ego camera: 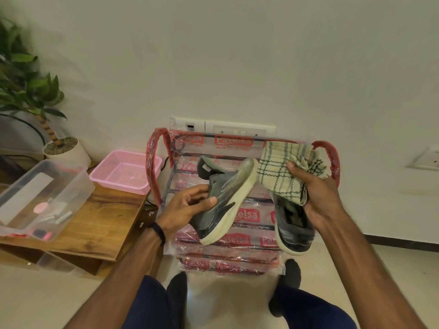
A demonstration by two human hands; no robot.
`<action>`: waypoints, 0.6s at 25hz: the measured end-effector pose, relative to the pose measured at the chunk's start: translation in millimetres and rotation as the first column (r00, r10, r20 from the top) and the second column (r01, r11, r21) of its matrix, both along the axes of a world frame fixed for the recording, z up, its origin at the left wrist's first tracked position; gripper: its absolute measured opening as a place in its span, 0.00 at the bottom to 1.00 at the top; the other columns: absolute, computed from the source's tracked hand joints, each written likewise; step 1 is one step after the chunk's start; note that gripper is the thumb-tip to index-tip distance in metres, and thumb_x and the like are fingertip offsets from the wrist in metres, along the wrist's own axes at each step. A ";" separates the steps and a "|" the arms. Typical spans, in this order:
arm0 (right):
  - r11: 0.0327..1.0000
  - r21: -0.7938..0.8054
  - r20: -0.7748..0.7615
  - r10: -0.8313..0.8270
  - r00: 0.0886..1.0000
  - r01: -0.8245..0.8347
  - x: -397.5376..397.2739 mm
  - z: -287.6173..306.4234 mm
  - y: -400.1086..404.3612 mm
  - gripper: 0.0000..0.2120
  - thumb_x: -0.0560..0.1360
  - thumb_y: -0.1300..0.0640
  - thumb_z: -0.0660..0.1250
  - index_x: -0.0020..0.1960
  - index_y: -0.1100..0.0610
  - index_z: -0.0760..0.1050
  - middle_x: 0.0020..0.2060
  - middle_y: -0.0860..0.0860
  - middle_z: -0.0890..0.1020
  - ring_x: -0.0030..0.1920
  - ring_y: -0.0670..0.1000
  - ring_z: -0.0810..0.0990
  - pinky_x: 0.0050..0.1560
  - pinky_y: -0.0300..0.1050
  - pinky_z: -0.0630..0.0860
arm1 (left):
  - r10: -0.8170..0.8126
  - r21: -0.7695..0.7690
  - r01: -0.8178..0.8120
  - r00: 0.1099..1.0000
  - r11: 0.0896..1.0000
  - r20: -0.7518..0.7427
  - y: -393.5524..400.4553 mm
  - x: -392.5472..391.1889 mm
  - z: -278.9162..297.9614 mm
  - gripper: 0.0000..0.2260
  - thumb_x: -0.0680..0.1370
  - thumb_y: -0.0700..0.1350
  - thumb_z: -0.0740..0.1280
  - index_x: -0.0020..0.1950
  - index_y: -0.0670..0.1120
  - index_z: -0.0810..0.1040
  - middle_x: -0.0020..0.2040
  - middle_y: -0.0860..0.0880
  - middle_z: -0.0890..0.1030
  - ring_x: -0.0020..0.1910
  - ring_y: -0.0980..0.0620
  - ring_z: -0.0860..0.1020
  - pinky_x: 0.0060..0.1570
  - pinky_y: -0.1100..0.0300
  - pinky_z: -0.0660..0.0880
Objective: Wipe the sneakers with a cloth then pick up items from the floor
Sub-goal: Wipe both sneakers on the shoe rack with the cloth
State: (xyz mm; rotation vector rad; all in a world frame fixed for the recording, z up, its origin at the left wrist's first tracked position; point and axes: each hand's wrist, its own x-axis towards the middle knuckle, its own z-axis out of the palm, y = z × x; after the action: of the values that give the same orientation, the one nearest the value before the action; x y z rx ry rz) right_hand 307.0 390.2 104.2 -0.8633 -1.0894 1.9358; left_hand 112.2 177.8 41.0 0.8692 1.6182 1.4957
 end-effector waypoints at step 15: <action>0.924 0.383 0.251 -0.112 0.961 0.008 -32.7 -17.2 -14.9 0.18 0.73 0.61 0.76 0.62 0.54 0.81 0.52 0.49 0.87 0.52 0.50 0.86 0.56 0.54 0.82 | 0.174 -0.028 -0.250 0.745 0.968 -0.644 -10.0 -0.7 -47.6 0.28 0.80 0.64 0.62 0.77 0.57 0.64 0.72 0.53 0.71 0.69 0.56 0.69 0.68 0.45 0.71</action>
State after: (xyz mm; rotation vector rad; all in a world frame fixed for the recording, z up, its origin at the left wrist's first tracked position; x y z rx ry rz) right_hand 274.3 375.3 87.0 -0.9424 -1.5186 1.5096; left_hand 111.5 167.8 -6.6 1.2541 2.3458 1.3016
